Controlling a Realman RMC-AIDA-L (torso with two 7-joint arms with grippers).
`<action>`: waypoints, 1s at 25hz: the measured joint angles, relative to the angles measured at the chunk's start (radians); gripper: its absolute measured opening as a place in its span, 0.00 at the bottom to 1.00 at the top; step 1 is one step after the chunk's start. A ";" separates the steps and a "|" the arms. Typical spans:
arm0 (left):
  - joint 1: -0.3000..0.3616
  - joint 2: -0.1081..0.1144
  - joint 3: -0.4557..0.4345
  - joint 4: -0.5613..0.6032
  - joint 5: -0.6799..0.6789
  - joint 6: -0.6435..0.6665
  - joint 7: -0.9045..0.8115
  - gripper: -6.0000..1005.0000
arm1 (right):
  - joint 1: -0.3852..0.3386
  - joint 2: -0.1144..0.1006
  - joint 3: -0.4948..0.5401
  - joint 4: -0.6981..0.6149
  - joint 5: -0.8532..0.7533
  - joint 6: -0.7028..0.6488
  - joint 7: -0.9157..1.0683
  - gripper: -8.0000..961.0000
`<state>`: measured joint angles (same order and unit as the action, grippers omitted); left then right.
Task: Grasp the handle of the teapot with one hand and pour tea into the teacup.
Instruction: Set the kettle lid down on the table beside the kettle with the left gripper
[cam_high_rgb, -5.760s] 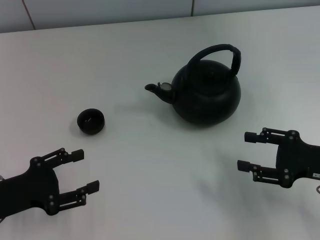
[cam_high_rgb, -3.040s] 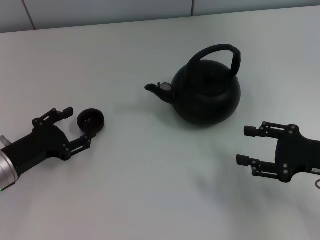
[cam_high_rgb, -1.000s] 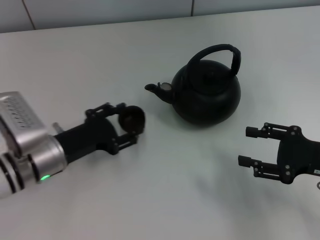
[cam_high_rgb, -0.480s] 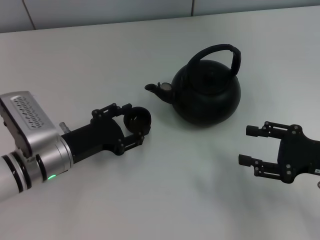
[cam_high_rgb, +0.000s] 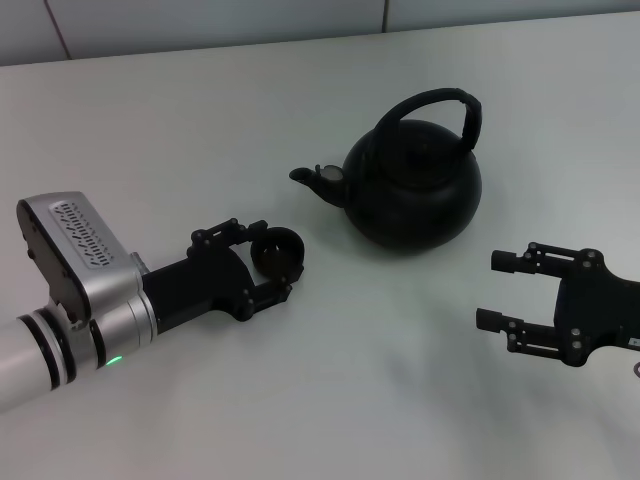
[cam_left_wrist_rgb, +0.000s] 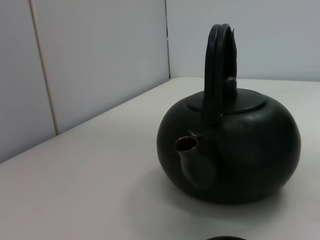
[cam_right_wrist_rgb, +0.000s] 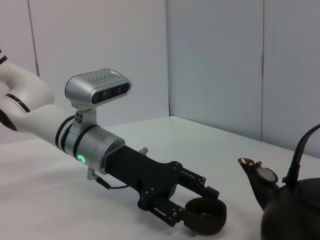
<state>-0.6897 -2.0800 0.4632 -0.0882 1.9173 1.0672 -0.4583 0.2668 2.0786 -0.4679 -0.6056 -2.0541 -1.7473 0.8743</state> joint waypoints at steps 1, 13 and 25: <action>0.000 0.000 0.000 0.000 0.000 0.000 0.000 0.77 | 0.000 0.000 0.000 0.000 0.000 0.000 0.000 0.71; 0.000 0.000 -0.003 -0.015 -0.001 -0.001 0.026 0.80 | 0.000 -0.002 0.000 0.000 0.000 0.000 0.006 0.71; 0.070 0.015 -0.016 0.058 -0.001 0.196 -0.024 0.81 | -0.002 -0.002 0.000 0.000 0.000 -0.001 0.005 0.71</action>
<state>-0.6200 -2.0652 0.4473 -0.0297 1.9165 1.2634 -0.4828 0.2653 2.0770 -0.4679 -0.6057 -2.0539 -1.7479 0.8795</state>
